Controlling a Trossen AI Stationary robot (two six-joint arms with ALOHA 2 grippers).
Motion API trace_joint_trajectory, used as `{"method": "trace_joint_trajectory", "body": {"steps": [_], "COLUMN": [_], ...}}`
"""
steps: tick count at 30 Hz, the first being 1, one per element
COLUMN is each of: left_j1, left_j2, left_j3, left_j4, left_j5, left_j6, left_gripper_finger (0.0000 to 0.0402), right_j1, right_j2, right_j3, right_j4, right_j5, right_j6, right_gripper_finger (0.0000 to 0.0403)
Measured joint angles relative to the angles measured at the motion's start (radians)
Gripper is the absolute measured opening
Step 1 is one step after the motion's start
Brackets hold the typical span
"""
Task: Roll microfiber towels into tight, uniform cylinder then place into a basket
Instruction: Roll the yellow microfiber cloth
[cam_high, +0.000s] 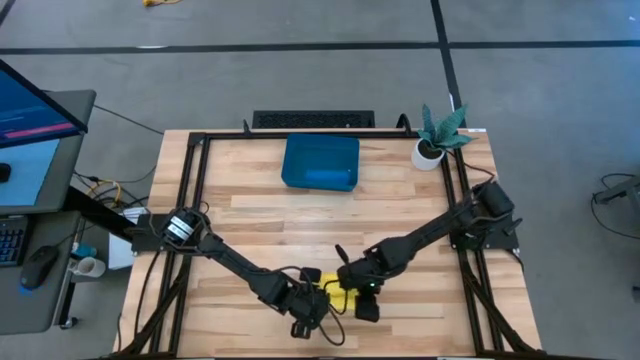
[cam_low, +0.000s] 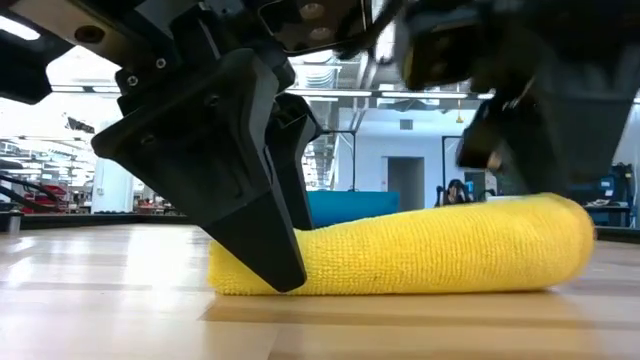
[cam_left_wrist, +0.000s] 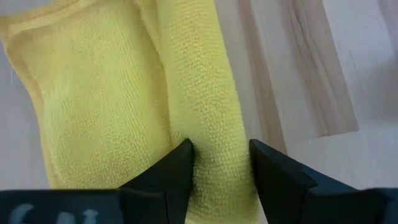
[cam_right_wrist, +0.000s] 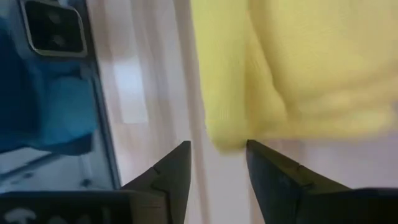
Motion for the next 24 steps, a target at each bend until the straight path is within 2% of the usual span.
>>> {"method": "trace_joint_trajectory", "body": {"steps": [4,7,12,16,19,24], "left_j1": [0.005,0.007,0.007,0.012,0.016,0.019], "left_j2": [0.0,0.0,0.0,0.0,0.0,0.0], "left_j3": [-0.001,-0.002,-0.002,-0.002,-0.002,-0.002], "left_j4": [0.003,0.005,0.01,0.009,0.009,0.009], "left_j5": [0.009,0.022,0.024,0.03,0.041,0.062], "left_j6": [-0.015,-0.018,-0.017,-0.014,-0.014,-0.014], "left_gripper_finger": [0.015,0.015,0.015,0.015,0.015,0.0151], "right_j1": [0.053,0.128,0.266,0.33,0.352,0.345], "right_j2": [-0.078,-0.109,-0.091,-0.044,-0.012,0.047], "right_j3": [0.0,0.002,0.003,0.002,0.003,0.002], "right_j4": [-0.089,-0.087,0.02,0.093,0.138,0.164], "right_j5": [0.137,0.289,0.598,0.754,0.831,0.835], "right_j6": [-0.037,-0.072,-0.155,-0.236,-0.268,-0.323], "right_gripper_finger": [0.0172,0.017,0.0169,0.0171,0.0171,0.0169]}}
